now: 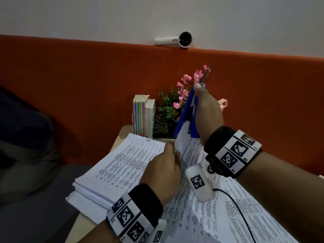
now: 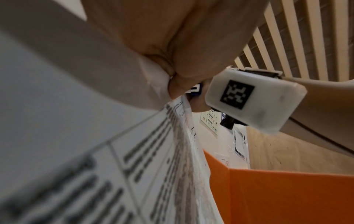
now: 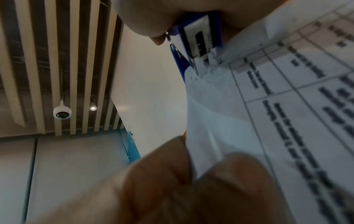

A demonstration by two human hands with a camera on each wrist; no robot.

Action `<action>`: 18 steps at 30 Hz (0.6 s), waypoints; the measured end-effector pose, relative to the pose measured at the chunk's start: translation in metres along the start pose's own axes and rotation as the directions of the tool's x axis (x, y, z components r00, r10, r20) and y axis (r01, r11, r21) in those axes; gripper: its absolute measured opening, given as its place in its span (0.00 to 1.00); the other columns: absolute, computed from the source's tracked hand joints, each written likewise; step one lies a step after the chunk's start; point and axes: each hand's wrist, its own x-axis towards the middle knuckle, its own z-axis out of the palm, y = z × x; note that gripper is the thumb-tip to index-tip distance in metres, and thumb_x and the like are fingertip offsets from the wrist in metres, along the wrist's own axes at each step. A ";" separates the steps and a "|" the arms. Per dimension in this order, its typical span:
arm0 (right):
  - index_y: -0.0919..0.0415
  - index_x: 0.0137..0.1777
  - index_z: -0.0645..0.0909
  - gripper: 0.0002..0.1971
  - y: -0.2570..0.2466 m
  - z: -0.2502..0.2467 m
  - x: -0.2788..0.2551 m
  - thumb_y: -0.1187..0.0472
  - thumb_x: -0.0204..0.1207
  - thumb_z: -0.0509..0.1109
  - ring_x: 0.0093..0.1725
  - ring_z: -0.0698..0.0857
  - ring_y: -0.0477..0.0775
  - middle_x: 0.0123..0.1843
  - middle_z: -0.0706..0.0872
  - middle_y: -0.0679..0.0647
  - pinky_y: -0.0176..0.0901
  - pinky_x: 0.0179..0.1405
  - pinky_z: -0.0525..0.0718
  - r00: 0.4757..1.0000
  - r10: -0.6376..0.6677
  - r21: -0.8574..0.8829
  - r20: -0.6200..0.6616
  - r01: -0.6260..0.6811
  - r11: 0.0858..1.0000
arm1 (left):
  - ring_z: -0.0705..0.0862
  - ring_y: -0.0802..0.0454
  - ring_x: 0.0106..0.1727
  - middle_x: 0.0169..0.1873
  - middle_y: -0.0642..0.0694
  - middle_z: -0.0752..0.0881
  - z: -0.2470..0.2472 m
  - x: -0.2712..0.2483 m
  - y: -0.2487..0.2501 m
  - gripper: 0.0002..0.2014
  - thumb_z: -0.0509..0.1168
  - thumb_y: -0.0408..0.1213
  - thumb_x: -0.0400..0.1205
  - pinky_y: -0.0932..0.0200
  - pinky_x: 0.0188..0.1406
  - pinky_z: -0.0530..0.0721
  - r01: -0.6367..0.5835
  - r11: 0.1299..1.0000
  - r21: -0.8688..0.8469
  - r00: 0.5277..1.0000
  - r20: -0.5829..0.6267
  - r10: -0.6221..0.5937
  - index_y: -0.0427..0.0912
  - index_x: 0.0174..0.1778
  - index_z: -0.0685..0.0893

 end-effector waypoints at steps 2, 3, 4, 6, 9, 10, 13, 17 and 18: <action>0.55 0.41 0.75 0.28 0.000 0.002 0.000 0.28 0.67 0.59 0.38 0.77 0.60 0.38 0.75 0.57 0.75 0.51 0.82 1.000 -0.024 -0.032 -0.001 0.024 0.999 | 0.82 0.45 0.39 0.36 0.50 0.81 0.001 0.001 0.001 0.06 0.55 0.40 0.89 0.52 0.34 0.74 -0.013 1.000 0.017 1.000 -0.005 0.013 0.53 0.48 0.65; 0.55 0.40 0.75 0.29 -0.001 0.003 -0.001 0.27 0.67 0.58 0.38 0.77 0.60 0.38 0.74 0.57 0.76 0.51 0.81 0.999 -0.031 -0.046 -0.007 0.031 0.998 | 0.81 0.45 0.39 0.36 0.51 0.79 0.001 0.001 0.001 0.06 0.55 0.39 0.89 0.53 0.33 0.72 -0.026 0.999 0.024 1.000 -0.005 0.026 0.53 0.49 0.64; 0.57 0.40 0.75 0.31 -0.002 0.003 -0.001 0.26 0.67 0.58 0.37 0.77 0.61 0.38 0.74 0.56 0.75 0.50 0.81 0.999 -0.036 -0.057 -0.017 0.035 0.998 | 0.81 0.45 0.39 0.36 0.51 0.79 0.001 0.002 0.003 0.06 0.55 0.38 0.89 0.54 0.33 0.71 -0.041 0.999 0.028 0.999 -0.008 0.041 0.53 0.49 0.64; 0.65 0.41 0.76 0.35 -0.001 0.003 -0.001 0.28 0.73 0.57 0.36 0.77 0.60 0.35 0.74 0.55 0.66 0.44 0.83 0.998 -0.054 -0.070 -0.045 0.050 0.996 | 0.81 0.45 0.38 0.35 0.51 0.78 0.000 0.002 0.005 0.06 0.55 0.38 0.89 0.53 0.33 0.71 -0.059 0.997 0.043 0.998 -0.015 0.060 0.52 0.50 0.64; 0.58 0.32 0.69 0.28 0.003 0.003 -0.001 0.35 0.83 0.54 0.29 0.73 0.52 0.28 0.70 0.51 0.51 0.35 0.76 0.988 -0.136 -0.117 -0.077 0.126 0.985 | 0.78 0.47 0.36 0.32 0.54 0.75 0.001 0.001 0.006 0.06 0.54 0.37 0.89 0.54 0.32 0.68 -0.060 0.995 0.084 0.998 -0.001 0.060 0.52 0.50 0.64; 0.54 0.31 0.67 0.27 0.006 0.002 0.001 0.35 0.83 0.54 0.29 0.72 0.52 0.28 0.69 0.51 0.50 0.35 0.75 0.987 -0.142 -0.138 -0.074 0.131 0.982 | 0.78 0.46 0.36 0.32 0.54 0.76 0.002 0.001 0.006 0.05 0.54 0.37 0.89 0.53 0.32 0.68 -0.057 0.995 0.087 0.998 0.005 0.056 0.51 0.51 0.64; 0.54 0.36 0.71 0.26 0.012 0.000 0.003 0.31 0.80 0.55 0.34 0.76 0.56 0.33 0.73 0.56 0.55 0.40 0.79 0.999 -0.039 -0.115 0.032 0.042 0.992 | 0.78 0.47 0.35 0.33 0.52 0.77 0.002 0.000 0.003 0.05 0.53 0.38 0.90 0.52 0.32 0.69 -0.032 0.998 0.049 0.999 0.031 0.030 0.51 0.49 0.65; 0.52 0.49 0.77 0.22 0.001 -0.016 0.011 0.34 0.83 0.54 0.49 0.87 0.53 0.46 0.85 0.52 0.55 0.56 0.85 0.997 0.059 0.018 -0.057 -0.058 0.998 | 0.75 0.52 0.33 0.33 0.54 0.76 -0.006 0.003 -0.003 0.06 0.52 0.42 0.91 0.54 0.31 0.69 0.015 1.000 -0.006 0.998 0.066 -0.015 0.50 0.47 0.67; 0.49 0.49 0.77 0.21 -0.003 -0.024 0.017 0.33 0.82 0.55 0.51 0.87 0.54 0.49 0.86 0.52 0.57 0.58 0.84 0.989 0.088 0.059 -0.119 -0.081 0.995 | 0.76 0.51 0.35 0.35 0.53 0.77 -0.013 0.005 -0.005 0.05 0.52 0.42 0.91 0.55 0.33 0.71 0.041 0.999 -0.034 0.996 0.081 -0.039 0.48 0.50 0.69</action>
